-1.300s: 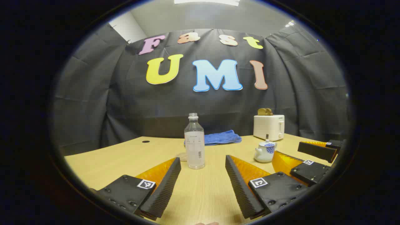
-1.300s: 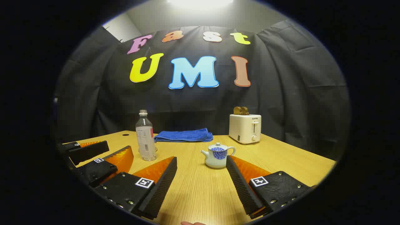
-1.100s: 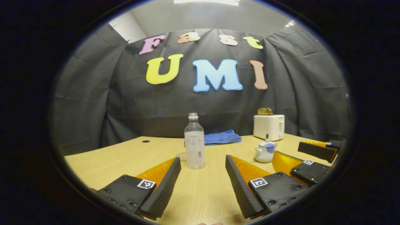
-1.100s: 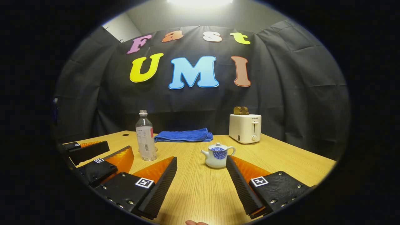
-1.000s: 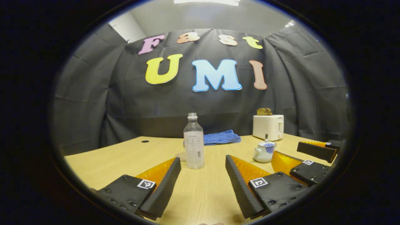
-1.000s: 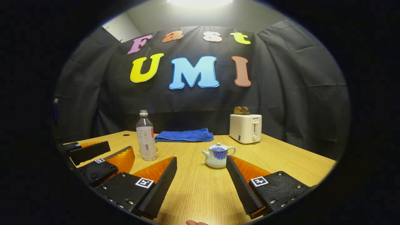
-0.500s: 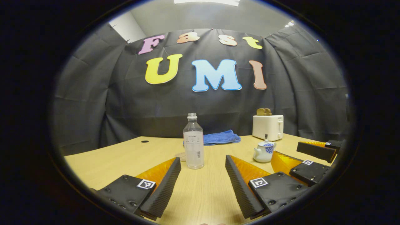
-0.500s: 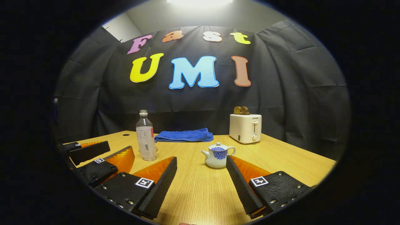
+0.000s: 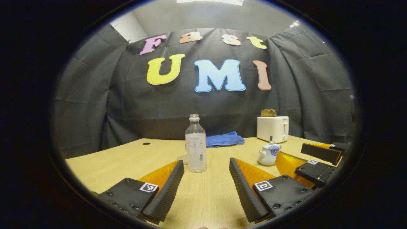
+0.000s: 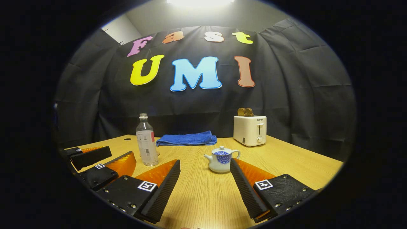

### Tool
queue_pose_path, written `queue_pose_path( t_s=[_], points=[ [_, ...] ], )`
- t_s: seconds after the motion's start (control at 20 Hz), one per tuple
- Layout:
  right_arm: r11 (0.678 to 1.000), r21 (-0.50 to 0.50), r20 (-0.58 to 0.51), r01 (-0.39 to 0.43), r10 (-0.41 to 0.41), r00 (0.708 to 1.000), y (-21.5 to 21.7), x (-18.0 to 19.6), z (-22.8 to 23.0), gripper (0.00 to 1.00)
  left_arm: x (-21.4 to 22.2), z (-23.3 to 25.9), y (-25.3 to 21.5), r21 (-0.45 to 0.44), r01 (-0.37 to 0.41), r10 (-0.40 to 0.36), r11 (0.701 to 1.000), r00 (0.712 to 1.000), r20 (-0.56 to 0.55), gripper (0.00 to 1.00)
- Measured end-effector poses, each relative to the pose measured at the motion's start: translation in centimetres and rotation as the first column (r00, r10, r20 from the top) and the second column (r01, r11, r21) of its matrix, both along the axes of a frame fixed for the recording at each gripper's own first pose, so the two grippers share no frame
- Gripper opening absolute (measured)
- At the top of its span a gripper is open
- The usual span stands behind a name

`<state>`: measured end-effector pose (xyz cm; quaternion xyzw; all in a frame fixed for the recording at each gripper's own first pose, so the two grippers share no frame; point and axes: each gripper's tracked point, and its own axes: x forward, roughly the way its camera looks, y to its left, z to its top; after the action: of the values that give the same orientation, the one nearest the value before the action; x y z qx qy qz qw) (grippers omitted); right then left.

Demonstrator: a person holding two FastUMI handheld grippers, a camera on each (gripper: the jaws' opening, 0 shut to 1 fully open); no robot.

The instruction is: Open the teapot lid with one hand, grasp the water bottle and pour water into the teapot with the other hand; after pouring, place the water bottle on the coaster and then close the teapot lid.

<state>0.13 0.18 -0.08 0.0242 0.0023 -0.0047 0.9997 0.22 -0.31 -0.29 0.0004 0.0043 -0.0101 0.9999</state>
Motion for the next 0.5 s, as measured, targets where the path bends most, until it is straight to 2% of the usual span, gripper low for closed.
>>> queue_pose_path(
  t_s=[0.1,0.5],
  points=[
    [1.0,0.015,-0.018,0.014,-0.013,1.0,-0.6,0.9,-0.1,0.96,0.8,0.0,-0.1,0.002,0.008,-0.008,1.0,1.0,-0.006,0.99],
    [0.997,0.036,-0.059,0.061,-0.059,0.997,-5.0,8.3,1.3,0.97,6.6,2.1,1.2,0.006,0.012,-0.012,1.0,1.0,-0.011,0.99]
  ],
)
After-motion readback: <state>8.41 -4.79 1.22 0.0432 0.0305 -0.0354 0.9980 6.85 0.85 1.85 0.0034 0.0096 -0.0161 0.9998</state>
